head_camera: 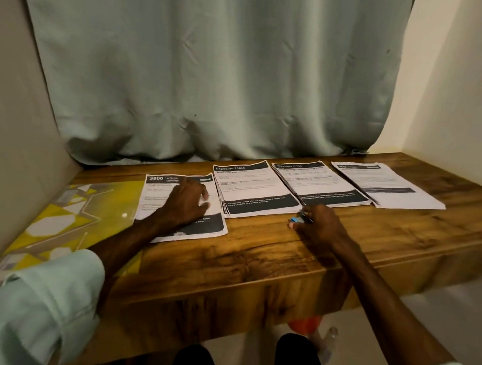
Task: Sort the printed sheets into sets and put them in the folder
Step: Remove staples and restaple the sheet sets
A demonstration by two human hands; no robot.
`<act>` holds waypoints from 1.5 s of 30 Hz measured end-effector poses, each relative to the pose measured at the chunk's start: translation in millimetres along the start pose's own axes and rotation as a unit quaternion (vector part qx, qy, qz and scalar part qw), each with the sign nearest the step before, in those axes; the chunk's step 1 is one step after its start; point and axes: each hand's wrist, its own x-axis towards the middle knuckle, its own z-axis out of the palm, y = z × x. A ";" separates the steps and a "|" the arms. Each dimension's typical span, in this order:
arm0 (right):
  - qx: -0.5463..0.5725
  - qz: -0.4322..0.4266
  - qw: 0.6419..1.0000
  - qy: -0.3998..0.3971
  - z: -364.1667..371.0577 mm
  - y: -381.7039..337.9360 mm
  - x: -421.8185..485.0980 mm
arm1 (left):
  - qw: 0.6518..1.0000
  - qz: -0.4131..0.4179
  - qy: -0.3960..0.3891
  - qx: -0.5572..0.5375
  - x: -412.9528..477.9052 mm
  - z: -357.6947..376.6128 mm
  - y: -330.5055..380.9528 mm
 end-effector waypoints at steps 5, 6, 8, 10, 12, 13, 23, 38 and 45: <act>-0.005 0.008 1.000 -0.003 -7.6 -4.4 14.3 | 0.999 0.027 -0.007 0.025 15.8 -0.4 32.7; -0.003 0.009 1.000 0.006 -11.2 -8.5 19.0 | 0.999 0.029 -0.005 0.029 21.1 -0.1 36.7; 0.000 -0.001 1.000 0.015 -14.7 -16.1 35.4 | 0.998 0.042 -0.012 0.034 36.8 1.4 40.9; 0.001 -0.012 1.000 0.000 -15.4 -24.3 56.6 | 0.998 0.042 -0.022 0.041 55.0 4.3 39.8; -0.010 -0.033 0.999 -0.028 -11.0 -32.4 81.2 | 0.998 0.028 -0.030 0.037 75.8 8.0 35.9; -0.014 -0.045 0.998 -0.041 -7.9 -36.5 92.2 | 0.999 0.023 -0.033 0.031 87.2 9.7 33.3; -0.091 -0.085 0.983 -0.138 27.0 -26.3 151.5 | 0.977 -0.140 -0.163 0.004 184.9 4.9 21.0; -0.073 -0.108 0.985 -0.116 31.5 -21.8 144.8 | 0.921 -0.301 -0.192 -0.154 203.2 23.6 15.1; -0.072 -0.107 0.985 -0.119 34.1 -18.3 147.8 | 0.915 -0.240 -0.078 -0.314 202.7 19.3 31.1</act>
